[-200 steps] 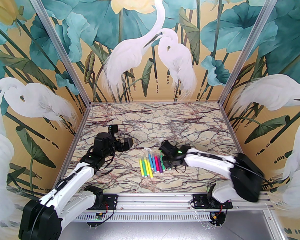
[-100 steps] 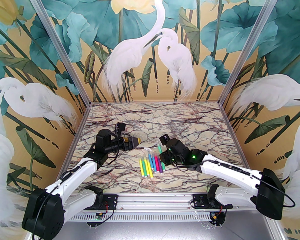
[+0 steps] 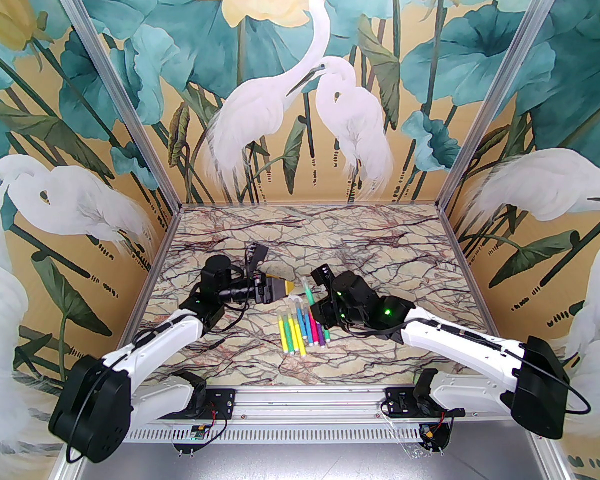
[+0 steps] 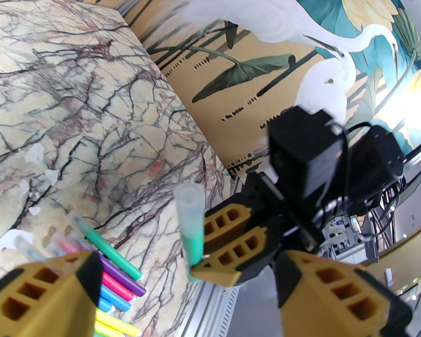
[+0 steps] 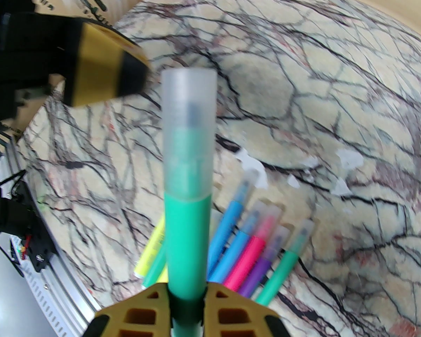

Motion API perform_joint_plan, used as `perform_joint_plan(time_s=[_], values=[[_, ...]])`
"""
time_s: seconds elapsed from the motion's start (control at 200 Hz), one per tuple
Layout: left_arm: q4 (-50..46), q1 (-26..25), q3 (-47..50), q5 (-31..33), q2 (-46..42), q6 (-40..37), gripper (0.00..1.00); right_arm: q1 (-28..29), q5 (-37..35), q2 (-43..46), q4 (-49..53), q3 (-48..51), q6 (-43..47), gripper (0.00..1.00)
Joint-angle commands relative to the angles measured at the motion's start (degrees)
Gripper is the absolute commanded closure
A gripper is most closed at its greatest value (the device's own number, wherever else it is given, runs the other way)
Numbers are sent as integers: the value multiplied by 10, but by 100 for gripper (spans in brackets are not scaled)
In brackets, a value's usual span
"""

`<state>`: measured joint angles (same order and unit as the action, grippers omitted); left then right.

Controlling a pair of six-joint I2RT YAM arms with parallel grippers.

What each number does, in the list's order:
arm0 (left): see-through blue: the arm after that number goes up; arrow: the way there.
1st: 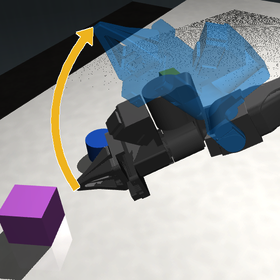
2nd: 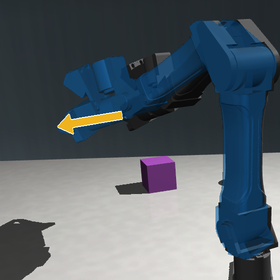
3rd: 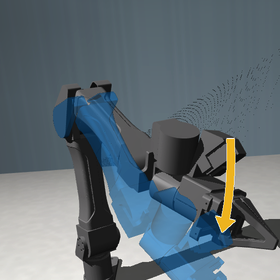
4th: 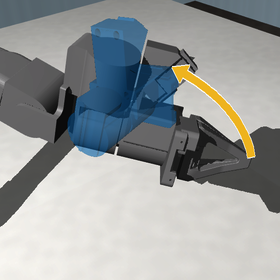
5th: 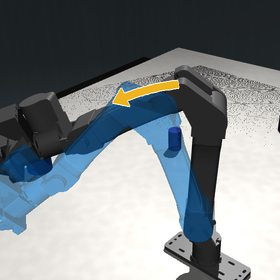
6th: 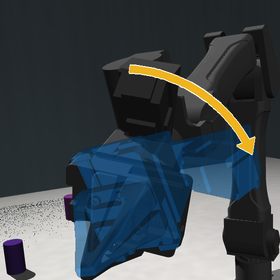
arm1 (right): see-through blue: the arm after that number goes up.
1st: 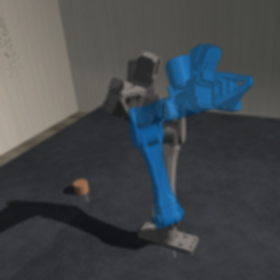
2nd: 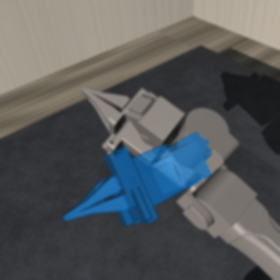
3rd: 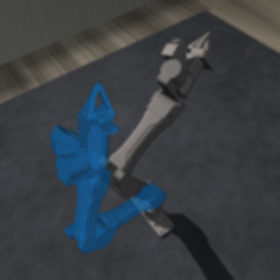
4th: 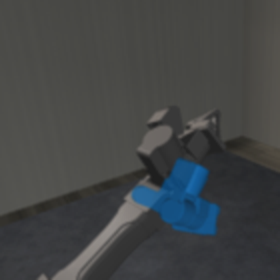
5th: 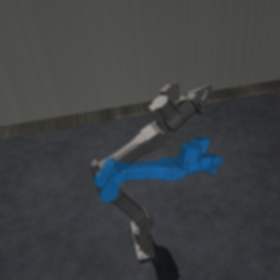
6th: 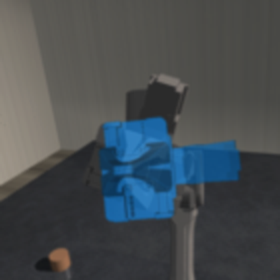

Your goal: Open the pen caps

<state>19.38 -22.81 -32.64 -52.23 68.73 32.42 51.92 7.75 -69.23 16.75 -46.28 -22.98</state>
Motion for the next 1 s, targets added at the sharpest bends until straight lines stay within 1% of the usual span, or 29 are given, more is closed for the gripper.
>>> perform_joint_plan(time_s=[0.0,0.14,0.275,0.445,0.655,0.825,0.995], values=[[62,-10,-15,-26,19,17,19,1,23,-4,-26,-19,9,88],[86,-18,-20,-24,31,22,23,3,32,-8,-29,-25,8,87],[104,-22,-21,-19,34,26,23,5,37,-12,-30,-28,11,87],[107,-26,-26,-21,38,26,27,6,47,-23,-33,-35,15,87],[105,-30,-34,-28,47,26,40,7,51,-29,-44,-38,17,87],[105,-31,-38,-26,53,28,45,7,58,-37,-51,-41,17,87],[109,-31,-42,-28,58,30,56,8,58,-40,-56,-41,18,87]])
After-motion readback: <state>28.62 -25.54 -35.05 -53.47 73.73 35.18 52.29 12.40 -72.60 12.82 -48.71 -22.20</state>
